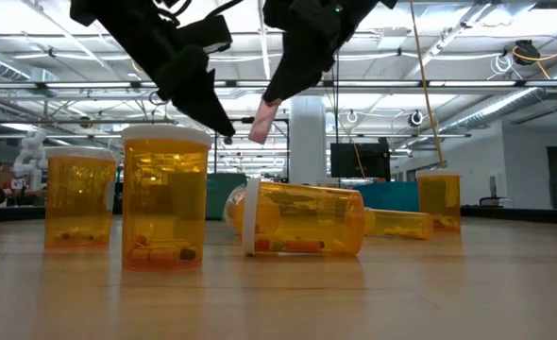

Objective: Pick and place medicine bottles into bin by pill shape (circle, oval)
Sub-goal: Put the small pink pill bottle into the blue bin

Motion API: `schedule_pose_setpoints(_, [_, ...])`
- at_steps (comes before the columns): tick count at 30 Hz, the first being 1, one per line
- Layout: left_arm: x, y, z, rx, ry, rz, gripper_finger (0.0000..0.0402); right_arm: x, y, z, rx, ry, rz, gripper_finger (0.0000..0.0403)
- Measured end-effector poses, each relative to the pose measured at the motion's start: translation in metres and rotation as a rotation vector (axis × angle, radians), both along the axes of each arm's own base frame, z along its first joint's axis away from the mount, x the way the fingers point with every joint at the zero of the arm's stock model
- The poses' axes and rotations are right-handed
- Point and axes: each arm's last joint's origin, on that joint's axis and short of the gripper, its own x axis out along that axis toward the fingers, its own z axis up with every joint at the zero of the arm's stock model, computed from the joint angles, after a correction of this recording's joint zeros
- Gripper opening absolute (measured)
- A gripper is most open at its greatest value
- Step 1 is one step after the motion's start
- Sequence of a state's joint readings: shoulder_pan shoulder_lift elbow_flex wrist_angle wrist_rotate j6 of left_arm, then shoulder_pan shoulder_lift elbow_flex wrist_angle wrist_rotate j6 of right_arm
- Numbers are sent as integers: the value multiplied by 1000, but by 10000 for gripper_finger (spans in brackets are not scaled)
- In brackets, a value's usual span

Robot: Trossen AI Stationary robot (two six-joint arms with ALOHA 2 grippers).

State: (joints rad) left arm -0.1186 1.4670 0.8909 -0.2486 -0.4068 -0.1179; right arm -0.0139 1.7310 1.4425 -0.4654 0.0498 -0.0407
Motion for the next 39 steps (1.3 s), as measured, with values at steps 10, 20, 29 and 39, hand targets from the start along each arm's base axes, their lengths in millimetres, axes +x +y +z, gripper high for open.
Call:
schedule_pose_setpoints(10, [-1,3,-1,-3,12,32,274,-45,-18,37,-18,75,-31,114])
schedule_pose_setpoints(20, [0,2,0,-7,-9,33,274,-111,-65,74,-6,145,-211,115])
schedule_pose_setpoints(29, [1,2,1,-10,-27,33,273,-155,-120,84,-19,172,-418,116])
schedule_pose_setpoints(39, [1,1,1,-24,-26,18,273,-178,-189,63,-24,264,-580,116])
